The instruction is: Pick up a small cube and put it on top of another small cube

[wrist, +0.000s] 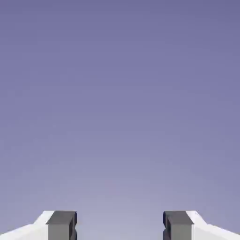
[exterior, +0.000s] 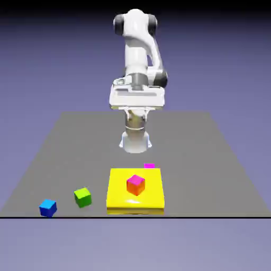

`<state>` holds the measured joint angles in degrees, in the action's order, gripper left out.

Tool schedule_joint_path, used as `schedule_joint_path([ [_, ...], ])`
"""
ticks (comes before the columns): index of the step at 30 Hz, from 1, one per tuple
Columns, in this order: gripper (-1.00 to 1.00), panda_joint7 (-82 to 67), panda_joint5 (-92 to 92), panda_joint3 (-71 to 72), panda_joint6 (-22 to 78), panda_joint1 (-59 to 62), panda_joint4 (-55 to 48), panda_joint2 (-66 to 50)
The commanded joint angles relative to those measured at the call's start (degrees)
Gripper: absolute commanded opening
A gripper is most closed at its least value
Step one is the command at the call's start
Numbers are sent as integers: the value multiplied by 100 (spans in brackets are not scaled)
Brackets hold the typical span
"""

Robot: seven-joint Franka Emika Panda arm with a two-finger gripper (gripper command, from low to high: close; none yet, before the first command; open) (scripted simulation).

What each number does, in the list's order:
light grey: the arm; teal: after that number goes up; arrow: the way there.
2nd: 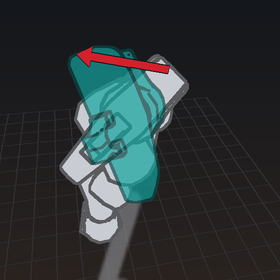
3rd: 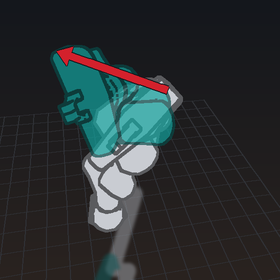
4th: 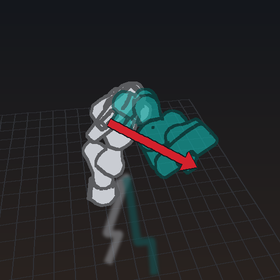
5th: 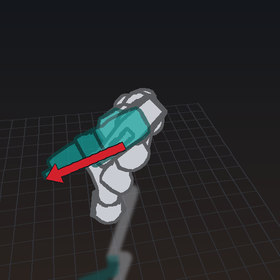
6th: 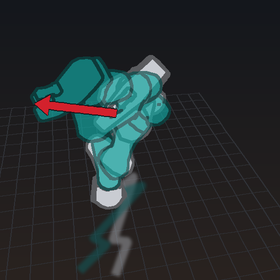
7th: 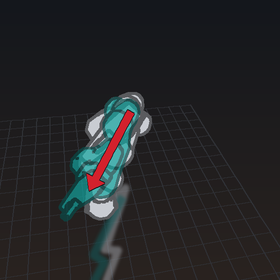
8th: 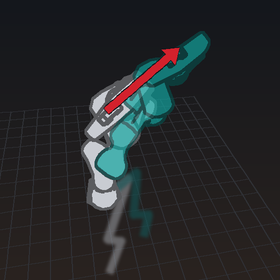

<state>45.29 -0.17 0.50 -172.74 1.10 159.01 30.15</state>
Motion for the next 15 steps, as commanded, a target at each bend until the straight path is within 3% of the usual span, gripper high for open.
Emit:
schedule_joint_path([
  [1,0,235,-14,42,105,148,-166,-208],
  [15,0,3523,-208,628,1580,2222,-2483,-3115],
])
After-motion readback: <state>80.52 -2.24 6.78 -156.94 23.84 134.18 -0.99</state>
